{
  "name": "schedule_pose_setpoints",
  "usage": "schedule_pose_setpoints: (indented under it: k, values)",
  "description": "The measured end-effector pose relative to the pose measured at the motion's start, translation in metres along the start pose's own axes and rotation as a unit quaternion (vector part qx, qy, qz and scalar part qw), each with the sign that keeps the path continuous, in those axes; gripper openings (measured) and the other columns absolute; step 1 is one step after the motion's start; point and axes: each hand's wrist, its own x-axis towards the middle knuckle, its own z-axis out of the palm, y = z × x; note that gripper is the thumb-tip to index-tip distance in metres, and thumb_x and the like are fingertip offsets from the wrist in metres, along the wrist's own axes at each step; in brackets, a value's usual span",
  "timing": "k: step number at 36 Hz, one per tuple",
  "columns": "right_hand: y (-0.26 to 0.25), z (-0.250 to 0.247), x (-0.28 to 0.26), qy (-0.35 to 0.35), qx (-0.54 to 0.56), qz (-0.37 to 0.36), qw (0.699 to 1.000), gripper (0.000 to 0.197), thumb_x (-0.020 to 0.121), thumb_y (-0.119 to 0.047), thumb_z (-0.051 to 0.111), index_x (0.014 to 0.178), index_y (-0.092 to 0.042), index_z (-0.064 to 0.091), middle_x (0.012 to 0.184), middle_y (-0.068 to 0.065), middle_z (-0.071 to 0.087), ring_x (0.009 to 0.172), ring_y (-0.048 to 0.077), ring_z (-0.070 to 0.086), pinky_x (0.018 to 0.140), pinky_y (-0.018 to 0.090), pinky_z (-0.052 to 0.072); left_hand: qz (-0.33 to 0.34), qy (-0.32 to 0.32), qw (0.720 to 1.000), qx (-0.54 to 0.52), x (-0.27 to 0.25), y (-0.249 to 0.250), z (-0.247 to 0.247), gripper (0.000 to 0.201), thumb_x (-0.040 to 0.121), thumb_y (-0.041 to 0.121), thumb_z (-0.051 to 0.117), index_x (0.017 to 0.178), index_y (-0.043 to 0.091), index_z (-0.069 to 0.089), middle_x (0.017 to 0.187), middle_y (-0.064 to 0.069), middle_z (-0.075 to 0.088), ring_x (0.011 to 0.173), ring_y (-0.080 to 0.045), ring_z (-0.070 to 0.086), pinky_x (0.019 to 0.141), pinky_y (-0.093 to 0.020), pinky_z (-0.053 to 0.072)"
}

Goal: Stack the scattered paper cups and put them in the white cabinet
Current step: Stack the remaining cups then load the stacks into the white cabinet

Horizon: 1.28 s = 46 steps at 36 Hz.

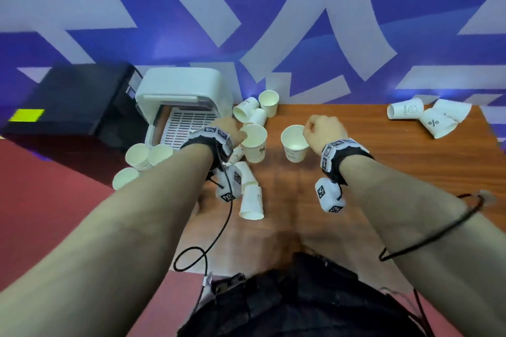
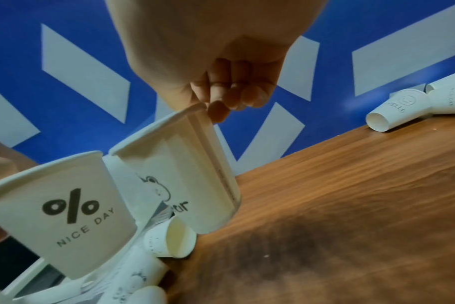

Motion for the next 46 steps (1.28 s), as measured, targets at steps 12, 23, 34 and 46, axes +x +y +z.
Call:
schedule_pose_setpoints:
  k: [12, 23, 34, 46]
  values:
    - [-0.167, 0.061, -0.080, 0.032, -0.007, 0.018, 0.999, 0.025, 0.091, -0.024, 0.044, 0.081, -0.011, 0.062, 0.075, 0.012, 0.062, 0.065, 0.032, 0.053, 0.056, 0.029, 0.039, 0.030, -0.028, 0.997, -0.063, -0.038, -0.173, -0.038, 0.029, 0.092, 0.028, 0.056, 0.073, 0.007, 0.061, 0.079, -0.013, 0.071, 0.072, -0.028, 0.068, 0.071, -0.034, 0.056]
    - [-0.274, 0.096, -0.125, 0.006, -0.006, 0.001, 1.000, 0.023, 0.092, -0.024, 0.047, 0.089, -0.011, 0.067, 0.078, 0.011, 0.063, 0.067, 0.028, 0.053, 0.059, 0.027, 0.037, 0.006, -0.030, 0.995, -0.091, -0.073, -0.295, -0.049, 0.029, 0.081, 0.033, 0.055, 0.078, 0.007, 0.067, 0.077, -0.008, 0.074, 0.069, -0.025, 0.072, 0.073, -0.040, 0.061]
    - [-0.313, 0.135, -0.127, -0.048, -0.004, -0.039, 0.998, 0.027, 0.095, -0.022, 0.043, 0.097, -0.009, 0.066, 0.093, 0.015, 0.067, 0.080, 0.032, 0.060, 0.068, 0.033, 0.050, -0.088, -0.032, 0.989, -0.115, -0.096, -0.369, -0.032, 0.031, 0.076, 0.036, 0.056, 0.071, 0.009, 0.070, 0.068, -0.008, 0.071, 0.065, -0.026, 0.068, 0.067, -0.033, 0.057]
    - [-0.326, 0.159, -0.135, -0.083, -0.063, -0.077, 0.992, 0.025, 0.096, -0.021, 0.041, 0.093, -0.011, 0.063, 0.094, 0.012, 0.065, 0.076, 0.028, 0.054, 0.054, 0.024, 0.030, -0.134, -0.038, 0.978, -0.158, -0.107, -0.390, -0.009, 0.027, 0.079, 0.025, 0.058, 0.083, 0.003, 0.074, 0.081, -0.011, 0.075, 0.079, -0.029, 0.072, 0.076, -0.039, 0.061]
